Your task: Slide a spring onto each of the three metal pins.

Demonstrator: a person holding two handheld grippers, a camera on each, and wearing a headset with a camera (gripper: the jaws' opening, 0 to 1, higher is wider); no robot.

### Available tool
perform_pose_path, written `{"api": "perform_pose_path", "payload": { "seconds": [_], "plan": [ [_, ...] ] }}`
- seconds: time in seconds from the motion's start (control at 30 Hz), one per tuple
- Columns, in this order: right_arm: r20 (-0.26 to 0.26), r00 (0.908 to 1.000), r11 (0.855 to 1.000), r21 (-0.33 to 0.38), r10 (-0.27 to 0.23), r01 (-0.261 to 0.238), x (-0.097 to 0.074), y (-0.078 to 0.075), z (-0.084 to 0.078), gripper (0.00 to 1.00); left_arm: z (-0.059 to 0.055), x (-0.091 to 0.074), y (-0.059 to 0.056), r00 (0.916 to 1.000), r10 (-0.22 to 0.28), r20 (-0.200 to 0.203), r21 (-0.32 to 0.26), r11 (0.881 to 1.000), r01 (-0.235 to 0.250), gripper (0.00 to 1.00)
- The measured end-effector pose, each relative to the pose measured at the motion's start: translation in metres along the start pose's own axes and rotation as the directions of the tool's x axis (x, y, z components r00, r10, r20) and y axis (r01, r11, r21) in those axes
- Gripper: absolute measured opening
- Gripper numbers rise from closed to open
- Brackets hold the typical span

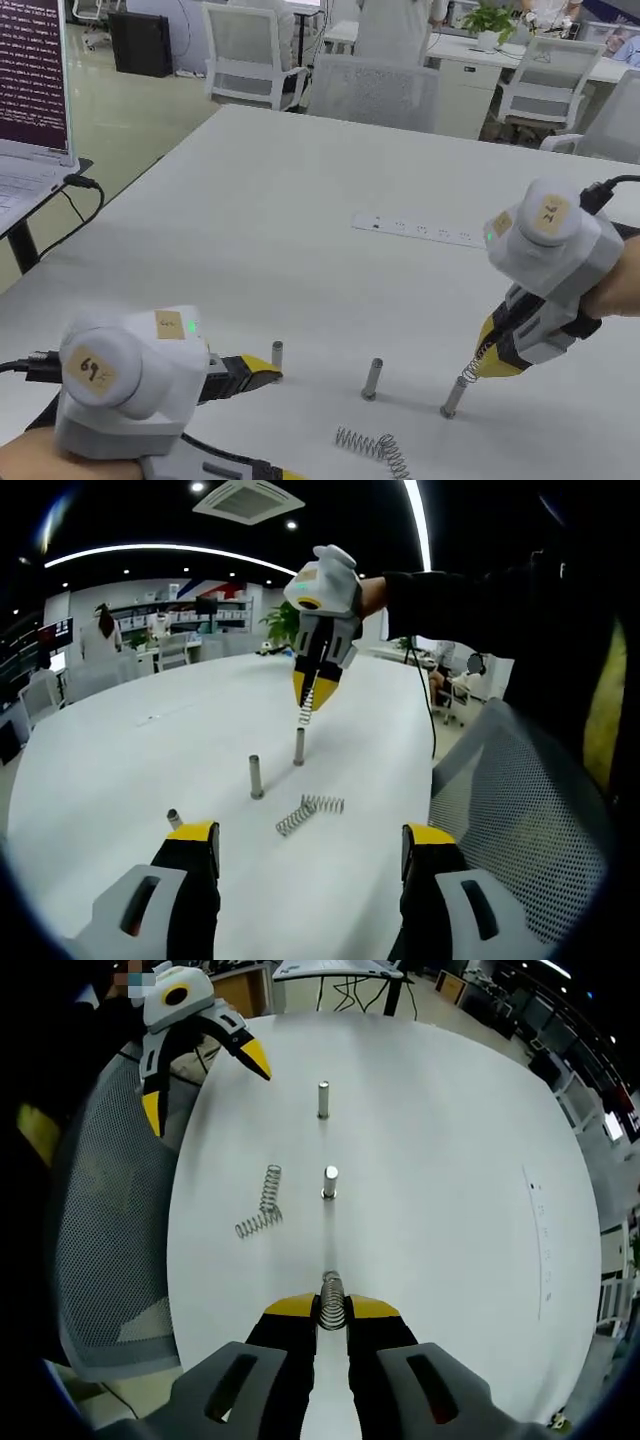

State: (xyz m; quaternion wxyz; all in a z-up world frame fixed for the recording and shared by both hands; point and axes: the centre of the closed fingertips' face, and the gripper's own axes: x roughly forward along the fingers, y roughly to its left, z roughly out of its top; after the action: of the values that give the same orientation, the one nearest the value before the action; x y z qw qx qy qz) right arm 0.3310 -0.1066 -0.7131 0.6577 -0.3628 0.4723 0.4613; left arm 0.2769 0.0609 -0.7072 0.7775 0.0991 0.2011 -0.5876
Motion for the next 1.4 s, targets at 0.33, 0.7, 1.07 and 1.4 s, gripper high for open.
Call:
{"api": "perform_pose_path", "payload": {
  "seconds": [0.33, 0.7, 1.07, 1.4],
  "plan": [
    [-0.007, 0.9999, 1.000, -0.006, 0.012, -0.012, 0.004, 0.000, 0.003, 0.08, -0.003, -0.004, 0.000, 0.9999, 0.010, 0.013, -0.034, 0.999, -0.010, 0.79],
    [-0.029, 0.9993, 1.000, -0.016, 0.024, -0.024, 0.008, 0.000, 0.004, 0.08, -0.004, -0.004, 0.001, 0.9998, 0.014, 0.012, -0.043, 0.999, -0.014, 0.79],
    [-0.053, 0.9981, 0.999, -0.014, 0.033, -0.034, 0.017, -0.001, 0.001, 0.08, -0.004, -0.005, 0.002, 0.9998, 0.017, 0.014, -0.046, 0.999, -0.017, 0.79],
    [-0.059, 0.9969, 0.999, 0.006, 0.052, -0.052, 0.031, 0.002, -0.004, 0.08, -0.005, -0.005, 0.002, 0.9997, 0.020, 0.011, -0.049, 0.999, -0.019, 0.78]
  ]
}}
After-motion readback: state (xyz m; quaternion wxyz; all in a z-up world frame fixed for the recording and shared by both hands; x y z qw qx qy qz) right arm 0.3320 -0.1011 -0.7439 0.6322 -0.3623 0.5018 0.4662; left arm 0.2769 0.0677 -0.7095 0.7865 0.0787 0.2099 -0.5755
